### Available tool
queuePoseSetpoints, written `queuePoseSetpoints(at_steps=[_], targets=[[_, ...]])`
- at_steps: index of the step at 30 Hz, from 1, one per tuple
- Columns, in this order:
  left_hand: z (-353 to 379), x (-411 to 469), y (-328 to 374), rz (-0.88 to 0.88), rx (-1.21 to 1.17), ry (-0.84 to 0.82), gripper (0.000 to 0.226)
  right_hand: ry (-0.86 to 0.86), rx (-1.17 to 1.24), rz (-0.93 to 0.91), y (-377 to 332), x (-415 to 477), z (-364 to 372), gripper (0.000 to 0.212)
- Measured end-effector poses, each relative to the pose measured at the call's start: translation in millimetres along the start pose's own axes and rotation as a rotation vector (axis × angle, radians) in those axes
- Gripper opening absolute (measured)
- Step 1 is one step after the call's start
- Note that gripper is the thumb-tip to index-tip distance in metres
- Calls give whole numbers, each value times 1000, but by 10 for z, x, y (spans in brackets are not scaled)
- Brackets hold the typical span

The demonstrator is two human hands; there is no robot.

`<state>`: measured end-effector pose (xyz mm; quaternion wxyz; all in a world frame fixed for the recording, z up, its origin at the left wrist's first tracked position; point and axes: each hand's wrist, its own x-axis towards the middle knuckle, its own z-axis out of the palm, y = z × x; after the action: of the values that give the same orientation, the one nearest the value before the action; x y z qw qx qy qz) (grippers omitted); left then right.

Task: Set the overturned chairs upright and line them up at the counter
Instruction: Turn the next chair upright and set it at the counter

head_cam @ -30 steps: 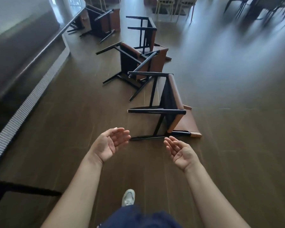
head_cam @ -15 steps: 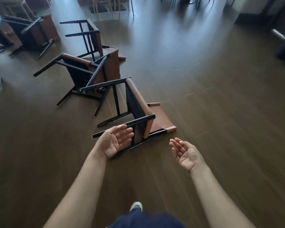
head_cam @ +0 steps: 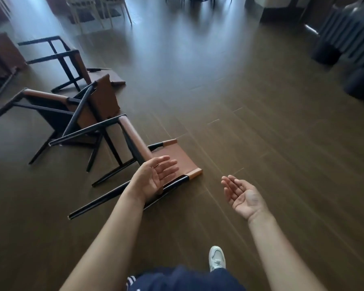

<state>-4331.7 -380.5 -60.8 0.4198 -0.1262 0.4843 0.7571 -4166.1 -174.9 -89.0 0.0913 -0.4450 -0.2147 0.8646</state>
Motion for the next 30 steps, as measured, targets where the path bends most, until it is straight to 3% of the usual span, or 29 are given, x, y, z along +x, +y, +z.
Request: queuePoseSetpoints(at_steps=[10,16,30], targets=[[1314,933,-191,23,-55,17,20,-5,-115,-2,-1610,630,-238,20],[1717,1463,-83,32,-70,44,21,-11,-113,9,-2192,1072,-224,21],[2386,3142,891,216,-213,175,20,-60,-159,41,-3487,2640,796,22]])
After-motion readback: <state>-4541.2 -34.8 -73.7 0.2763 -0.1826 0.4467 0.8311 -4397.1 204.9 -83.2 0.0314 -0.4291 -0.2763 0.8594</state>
